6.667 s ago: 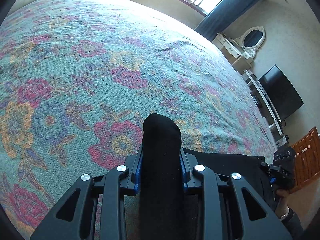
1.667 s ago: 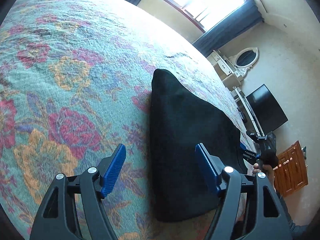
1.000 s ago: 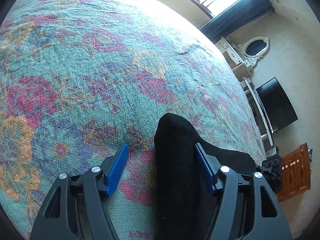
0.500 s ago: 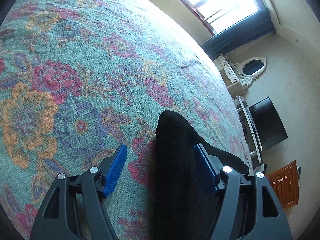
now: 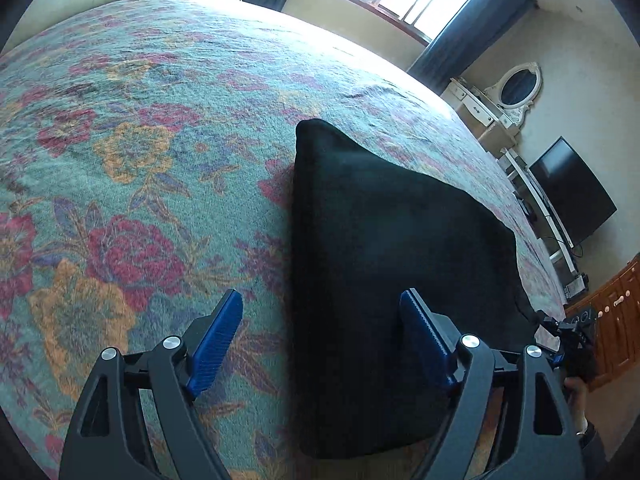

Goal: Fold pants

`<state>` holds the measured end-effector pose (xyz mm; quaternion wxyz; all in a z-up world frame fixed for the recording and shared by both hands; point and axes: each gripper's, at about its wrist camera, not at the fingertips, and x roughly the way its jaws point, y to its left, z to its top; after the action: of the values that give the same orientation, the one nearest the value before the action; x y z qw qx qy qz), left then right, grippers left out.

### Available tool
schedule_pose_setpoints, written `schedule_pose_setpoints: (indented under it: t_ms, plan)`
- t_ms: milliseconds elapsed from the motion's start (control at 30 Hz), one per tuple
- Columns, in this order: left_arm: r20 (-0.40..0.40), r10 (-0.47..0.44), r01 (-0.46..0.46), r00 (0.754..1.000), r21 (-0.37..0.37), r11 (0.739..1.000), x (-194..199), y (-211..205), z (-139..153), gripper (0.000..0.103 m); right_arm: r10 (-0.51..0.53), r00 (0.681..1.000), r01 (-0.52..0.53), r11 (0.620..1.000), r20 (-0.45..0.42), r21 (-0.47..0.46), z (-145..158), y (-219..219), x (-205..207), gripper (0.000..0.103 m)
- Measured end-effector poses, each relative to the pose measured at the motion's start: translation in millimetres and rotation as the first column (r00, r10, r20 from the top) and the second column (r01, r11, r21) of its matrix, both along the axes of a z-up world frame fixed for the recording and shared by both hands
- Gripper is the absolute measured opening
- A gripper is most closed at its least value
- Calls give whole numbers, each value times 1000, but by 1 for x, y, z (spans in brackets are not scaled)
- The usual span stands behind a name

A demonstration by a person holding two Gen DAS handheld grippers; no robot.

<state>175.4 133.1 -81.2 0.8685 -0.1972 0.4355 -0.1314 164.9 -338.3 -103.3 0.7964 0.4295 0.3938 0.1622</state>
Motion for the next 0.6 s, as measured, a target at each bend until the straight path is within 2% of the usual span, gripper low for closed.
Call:
schedule_pose_setpoints:
  t_ms: [133, 267, 333, 500, 600]
  plan:
    - [2, 26, -26, 1000, 58, 998, -32, -19, 0, 84, 15, 1000, -15, 1000, 0, -27, 3, 8, -19, 66]
    - [26, 66, -68, 997, 83, 994, -58, -32, 12, 85, 26, 1000, -26, 997, 4, -74, 9, 19, -40, 77]
    - [47, 90, -96, 995, 144, 985, -72, -40, 20, 85, 39, 999, -38, 990, 6, -133, 14, 28, -49, 81]
    - [141, 81, -118, 987, 278, 953, -102, -62, 46, 85, 34, 999, -28, 952, 15, -304, 24, 52, -77, 84]
    - [172, 88, -136, 981, 289, 948, -119, -71, 55, 85, 25, 1000, -16, 919, 19, -393, 29, 67, -92, 85]
